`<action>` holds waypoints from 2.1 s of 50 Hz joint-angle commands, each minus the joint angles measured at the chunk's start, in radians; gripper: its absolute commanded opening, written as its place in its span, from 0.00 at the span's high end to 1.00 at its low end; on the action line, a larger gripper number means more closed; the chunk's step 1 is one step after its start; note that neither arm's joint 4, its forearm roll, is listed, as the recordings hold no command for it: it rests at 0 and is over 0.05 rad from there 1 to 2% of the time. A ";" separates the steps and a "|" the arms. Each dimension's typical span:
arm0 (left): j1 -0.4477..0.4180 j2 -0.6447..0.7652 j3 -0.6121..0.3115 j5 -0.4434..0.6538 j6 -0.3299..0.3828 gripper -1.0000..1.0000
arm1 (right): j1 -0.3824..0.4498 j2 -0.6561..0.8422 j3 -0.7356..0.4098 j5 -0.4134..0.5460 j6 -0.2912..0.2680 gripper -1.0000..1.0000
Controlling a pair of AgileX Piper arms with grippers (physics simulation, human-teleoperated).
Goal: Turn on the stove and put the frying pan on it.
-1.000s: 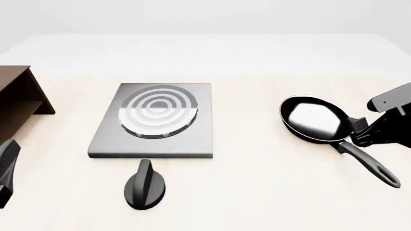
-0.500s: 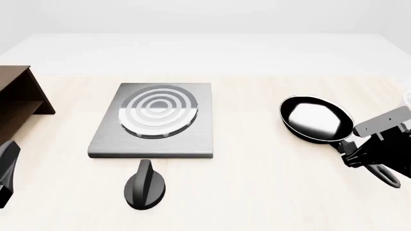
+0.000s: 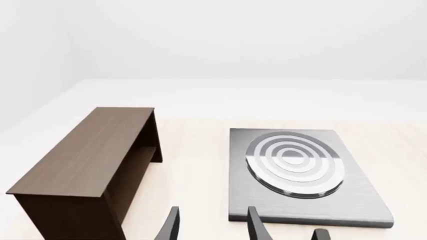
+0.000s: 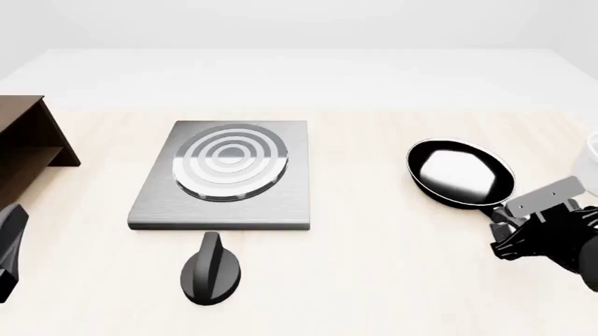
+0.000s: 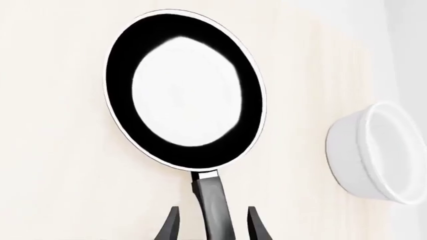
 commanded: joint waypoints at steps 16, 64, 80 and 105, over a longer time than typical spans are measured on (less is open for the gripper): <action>0.005 0.000 0.001 -0.003 0.001 0.00 | -0.041 0.177 0.043 -0.177 -0.040 0.00; 0.005 0.000 -0.190 0.191 -0.001 0.00 | 0.150 -0.404 -0.117 0.305 -0.119 1.00; 0.005 0.000 -0.161 0.166 -0.006 0.00 | 0.372 -0.265 -0.350 0.357 -0.143 1.00; -0.002 0.000 0.010 -0.003 -0.019 0.00 | 0.654 0.045 -0.664 0.343 -0.136 1.00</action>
